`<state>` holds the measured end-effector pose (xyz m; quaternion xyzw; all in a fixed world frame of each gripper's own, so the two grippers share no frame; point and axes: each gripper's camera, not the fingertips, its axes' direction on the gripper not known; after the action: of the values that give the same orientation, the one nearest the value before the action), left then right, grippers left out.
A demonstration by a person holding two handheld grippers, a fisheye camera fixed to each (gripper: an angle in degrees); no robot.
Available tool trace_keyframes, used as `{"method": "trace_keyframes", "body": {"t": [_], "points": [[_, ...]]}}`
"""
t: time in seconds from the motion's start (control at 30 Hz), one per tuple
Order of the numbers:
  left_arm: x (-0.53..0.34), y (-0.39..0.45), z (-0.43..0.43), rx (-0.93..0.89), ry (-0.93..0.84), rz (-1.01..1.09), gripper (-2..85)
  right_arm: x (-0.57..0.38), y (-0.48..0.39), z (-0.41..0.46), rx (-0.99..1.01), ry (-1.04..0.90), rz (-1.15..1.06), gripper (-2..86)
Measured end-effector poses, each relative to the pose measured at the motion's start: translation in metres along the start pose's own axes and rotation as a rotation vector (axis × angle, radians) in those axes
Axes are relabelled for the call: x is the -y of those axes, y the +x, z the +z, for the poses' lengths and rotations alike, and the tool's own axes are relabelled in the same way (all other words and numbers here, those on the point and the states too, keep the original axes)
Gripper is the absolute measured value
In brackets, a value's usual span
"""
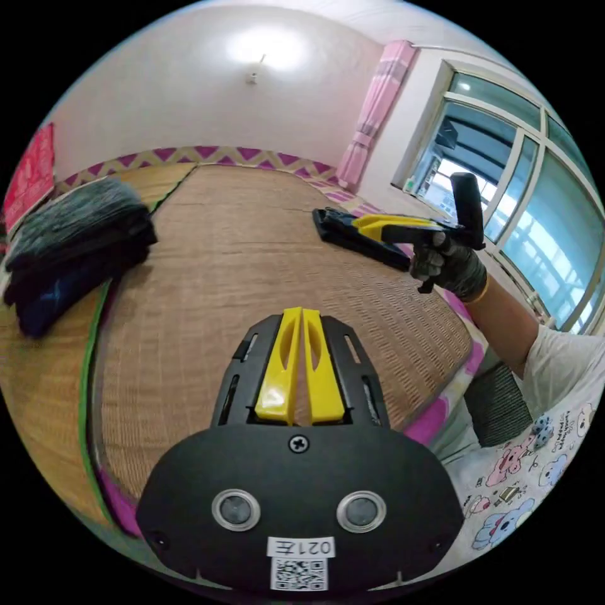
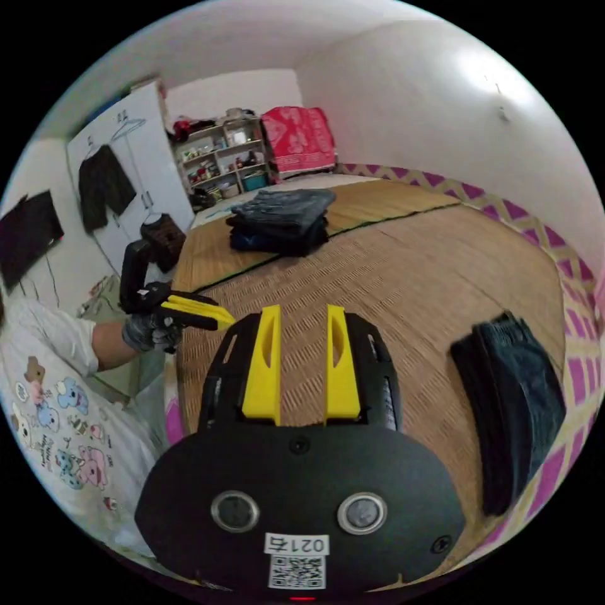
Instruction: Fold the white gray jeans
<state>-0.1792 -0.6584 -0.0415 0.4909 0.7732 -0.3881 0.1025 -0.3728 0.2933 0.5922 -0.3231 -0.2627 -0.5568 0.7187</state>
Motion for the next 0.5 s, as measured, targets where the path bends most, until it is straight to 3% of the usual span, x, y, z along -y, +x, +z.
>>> {"method": "trace_keyframes", "body": {"t": [0.23,0.5], "points": [[-0.064,-0.048,-0.073,0.125,0.017,-0.144,-0.9,0.131,-0.137,0.154,-0.071,-0.016,-0.367,11.2],[-0.121,-0.103,-0.133,0.16,0.024,-0.258,-0.9,0.242,-0.256,0.3,-0.184,-0.065,-0.623,14.2]]}}
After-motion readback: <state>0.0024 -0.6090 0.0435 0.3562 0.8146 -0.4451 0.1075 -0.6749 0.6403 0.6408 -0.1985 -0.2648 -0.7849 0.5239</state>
